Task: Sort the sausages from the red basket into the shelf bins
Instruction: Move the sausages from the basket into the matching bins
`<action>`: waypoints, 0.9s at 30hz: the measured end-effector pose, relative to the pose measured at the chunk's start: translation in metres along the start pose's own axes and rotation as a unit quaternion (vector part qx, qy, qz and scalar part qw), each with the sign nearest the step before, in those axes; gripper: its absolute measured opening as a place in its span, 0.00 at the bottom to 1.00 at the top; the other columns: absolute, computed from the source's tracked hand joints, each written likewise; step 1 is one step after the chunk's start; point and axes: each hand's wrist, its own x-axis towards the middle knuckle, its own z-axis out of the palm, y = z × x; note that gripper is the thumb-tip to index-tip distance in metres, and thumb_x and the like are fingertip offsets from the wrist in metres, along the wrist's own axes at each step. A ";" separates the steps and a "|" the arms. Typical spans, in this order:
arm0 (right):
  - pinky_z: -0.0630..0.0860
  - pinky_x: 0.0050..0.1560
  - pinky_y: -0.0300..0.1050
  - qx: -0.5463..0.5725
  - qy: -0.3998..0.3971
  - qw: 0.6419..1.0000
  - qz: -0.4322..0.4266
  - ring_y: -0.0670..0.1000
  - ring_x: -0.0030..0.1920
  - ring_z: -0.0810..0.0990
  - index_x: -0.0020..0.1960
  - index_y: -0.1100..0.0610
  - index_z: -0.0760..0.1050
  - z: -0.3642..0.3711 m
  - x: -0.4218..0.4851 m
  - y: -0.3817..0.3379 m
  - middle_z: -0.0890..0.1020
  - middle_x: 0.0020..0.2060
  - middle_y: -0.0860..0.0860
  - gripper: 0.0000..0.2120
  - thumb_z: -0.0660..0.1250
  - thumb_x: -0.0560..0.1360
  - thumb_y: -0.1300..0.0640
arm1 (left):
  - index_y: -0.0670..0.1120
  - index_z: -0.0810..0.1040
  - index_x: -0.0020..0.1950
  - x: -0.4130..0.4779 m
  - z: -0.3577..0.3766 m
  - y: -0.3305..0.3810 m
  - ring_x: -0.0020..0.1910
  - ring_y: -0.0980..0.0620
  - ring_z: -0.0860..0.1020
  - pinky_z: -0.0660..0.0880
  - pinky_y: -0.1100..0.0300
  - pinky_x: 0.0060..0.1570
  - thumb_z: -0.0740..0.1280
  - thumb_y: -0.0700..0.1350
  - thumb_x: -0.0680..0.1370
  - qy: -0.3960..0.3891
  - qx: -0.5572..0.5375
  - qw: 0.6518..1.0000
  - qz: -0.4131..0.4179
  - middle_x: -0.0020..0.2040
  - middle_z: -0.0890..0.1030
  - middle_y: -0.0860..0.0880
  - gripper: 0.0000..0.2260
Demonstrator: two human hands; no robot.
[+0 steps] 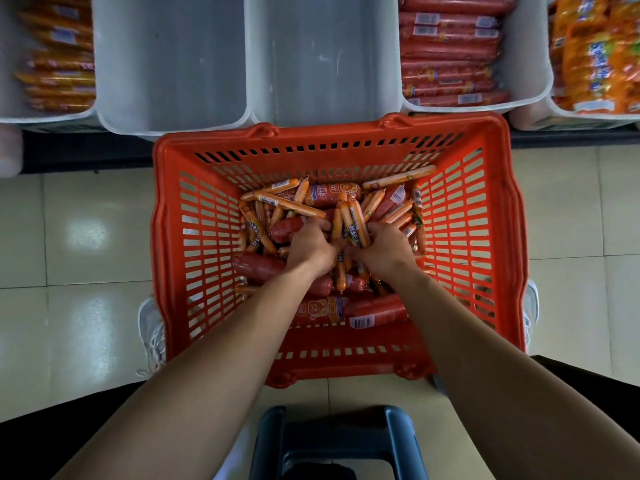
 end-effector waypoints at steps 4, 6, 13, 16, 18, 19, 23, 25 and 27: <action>0.74 0.37 0.40 0.020 -0.034 0.999 0.016 0.50 0.41 0.82 0.54 0.54 0.79 0.004 0.004 0.002 0.83 0.41 0.50 0.14 0.76 0.71 0.51 | 0.47 0.79 0.62 -0.006 0.002 -0.005 0.52 0.53 0.79 0.72 0.61 0.51 0.73 0.44 0.76 0.023 -0.061 0.998 0.013 0.54 0.81 0.52 0.15; 0.76 0.39 0.41 0.038 -0.054 0.998 0.025 0.50 0.42 0.83 0.55 0.54 0.78 0.004 0.005 0.003 0.83 0.42 0.50 0.13 0.75 0.72 0.56 | 0.48 0.81 0.61 -0.009 0.000 -0.007 0.52 0.53 0.79 0.74 0.59 0.52 0.73 0.45 0.76 0.019 -0.087 0.996 0.023 0.53 0.81 0.53 0.13; 0.82 0.47 0.48 0.129 -0.112 0.985 0.038 0.51 0.44 0.84 0.55 0.53 0.78 -0.004 -0.012 0.000 0.85 0.45 0.52 0.12 0.73 0.73 0.60 | 0.50 0.81 0.63 -0.031 -0.013 -0.005 0.54 0.56 0.78 0.71 0.62 0.54 0.72 0.48 0.77 -0.017 -0.090 0.994 0.053 0.56 0.82 0.55 0.15; 0.77 0.40 0.42 0.126 -0.137 0.982 0.037 0.49 0.42 0.82 0.53 0.54 0.79 -0.009 -0.025 -0.006 0.84 0.44 0.52 0.09 0.72 0.74 0.61 | 0.50 0.82 0.62 -0.040 -0.016 -0.006 0.55 0.55 0.80 0.71 0.65 0.49 0.73 0.49 0.76 -0.033 -0.081 0.995 0.046 0.56 0.84 0.54 0.14; 0.78 0.41 0.43 0.133 -0.133 0.982 0.038 0.51 0.43 0.83 0.52 0.54 0.80 -0.011 -0.033 -0.009 0.85 0.43 0.54 0.09 0.72 0.73 0.62 | 0.51 0.83 0.59 -0.048 -0.019 -0.006 0.54 0.54 0.81 0.72 0.65 0.46 0.74 0.49 0.76 -0.031 -0.093 0.993 0.059 0.54 0.85 0.54 0.13; 0.79 0.44 0.45 0.141 -0.129 0.981 0.034 0.52 0.43 0.84 0.52 0.54 0.80 -0.014 -0.038 -0.012 0.86 0.43 0.54 0.09 0.72 0.73 0.62 | 0.51 0.83 0.59 -0.053 -0.022 -0.005 0.53 0.55 0.81 0.71 0.66 0.45 0.74 0.49 0.75 -0.026 -0.099 0.993 0.065 0.53 0.85 0.54 0.12; 0.78 0.42 0.42 0.178 -0.127 0.976 0.002 0.45 0.40 0.83 0.56 0.54 0.80 -0.032 -0.056 -0.030 0.85 0.40 0.49 0.11 0.72 0.74 0.60 | 0.49 0.82 0.59 -0.072 -0.041 0.009 0.50 0.59 0.81 0.70 0.72 0.43 0.73 0.44 0.77 -0.038 -0.139 0.985 0.094 0.54 0.85 0.54 0.11; 0.74 0.39 0.38 0.182 -0.116 0.976 -0.016 0.44 0.42 0.82 0.56 0.54 0.80 -0.047 -0.066 -0.051 0.85 0.42 0.48 0.10 0.72 0.75 0.60 | 0.50 0.83 0.58 -0.082 -0.057 0.023 0.51 0.59 0.81 0.74 0.67 0.51 0.73 0.43 0.76 -0.030 -0.153 0.981 0.118 0.53 0.85 0.54 0.10; 0.76 0.46 0.41 0.178 -0.095 0.978 -0.045 0.48 0.49 0.83 0.55 0.53 0.81 -0.064 -0.073 -0.074 0.86 0.47 0.50 0.10 0.72 0.74 0.59 | 0.50 0.83 0.57 -0.093 -0.075 0.041 0.52 0.56 0.82 0.77 0.59 0.57 0.73 0.43 0.76 -0.017 -0.170 0.974 0.149 0.53 0.85 0.53 0.10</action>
